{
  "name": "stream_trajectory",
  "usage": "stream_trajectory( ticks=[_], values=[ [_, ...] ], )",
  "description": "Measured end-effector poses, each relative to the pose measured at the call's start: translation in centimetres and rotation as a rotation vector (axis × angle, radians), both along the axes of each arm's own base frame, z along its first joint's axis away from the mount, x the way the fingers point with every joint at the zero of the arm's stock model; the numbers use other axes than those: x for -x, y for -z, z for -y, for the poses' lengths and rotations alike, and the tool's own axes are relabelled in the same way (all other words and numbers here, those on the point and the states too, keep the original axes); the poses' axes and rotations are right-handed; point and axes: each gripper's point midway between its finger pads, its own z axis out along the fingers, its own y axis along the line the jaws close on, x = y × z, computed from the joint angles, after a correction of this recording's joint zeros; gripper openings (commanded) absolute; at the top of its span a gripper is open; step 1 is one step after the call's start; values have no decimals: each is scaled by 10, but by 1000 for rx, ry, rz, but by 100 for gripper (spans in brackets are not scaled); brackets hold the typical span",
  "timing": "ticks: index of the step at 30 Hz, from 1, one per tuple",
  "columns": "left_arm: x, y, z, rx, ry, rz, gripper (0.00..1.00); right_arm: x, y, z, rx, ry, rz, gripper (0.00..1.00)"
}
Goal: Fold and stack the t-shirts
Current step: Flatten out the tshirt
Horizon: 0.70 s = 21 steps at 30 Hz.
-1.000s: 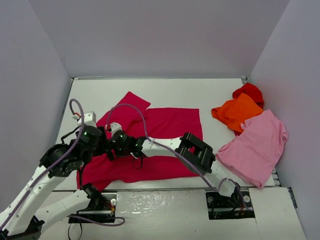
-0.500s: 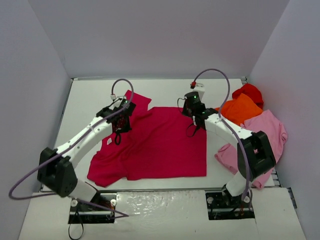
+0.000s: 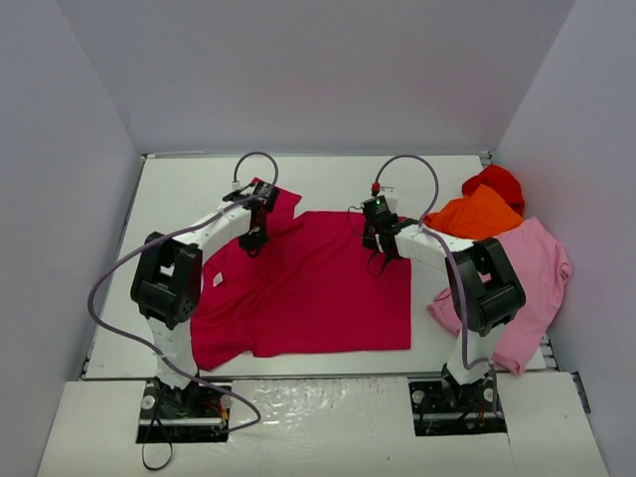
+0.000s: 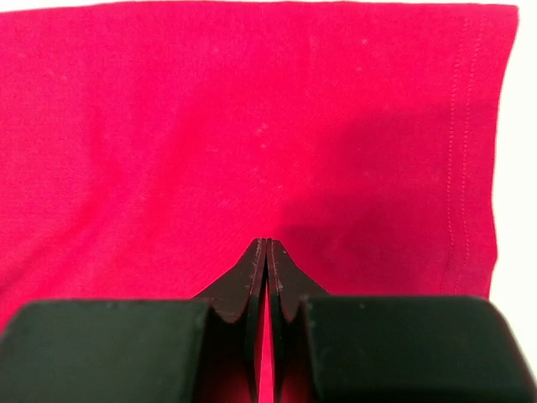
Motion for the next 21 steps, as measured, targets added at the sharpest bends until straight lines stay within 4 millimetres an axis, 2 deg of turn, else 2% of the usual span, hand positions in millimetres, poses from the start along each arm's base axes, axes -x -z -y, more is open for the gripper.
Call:
stream_trajectory(
  ticks=[6, 8, 11, 15, 21],
  values=[
    [-18, 21, 6, -20, -4, -29, 0, -2, 11, 9, 20, 9, -23, 0],
    [-17, 31, 4, -32, -6, -52, 0, -6, 15, 14, 27, 23, -28, 0],
    [-16, 34, 0, -44, -15, -59, 0, -12, 22, 24, 36, 45, -35, 0],
    [-18, 35, -15, -54, -48, -62, 0, -18, 23, 30, 39, 61, -26, 0],
    [-18, 35, -62, -79, -147, -81, 0, -26, 23, 39, 35, 86, -11, 0]
  ],
)
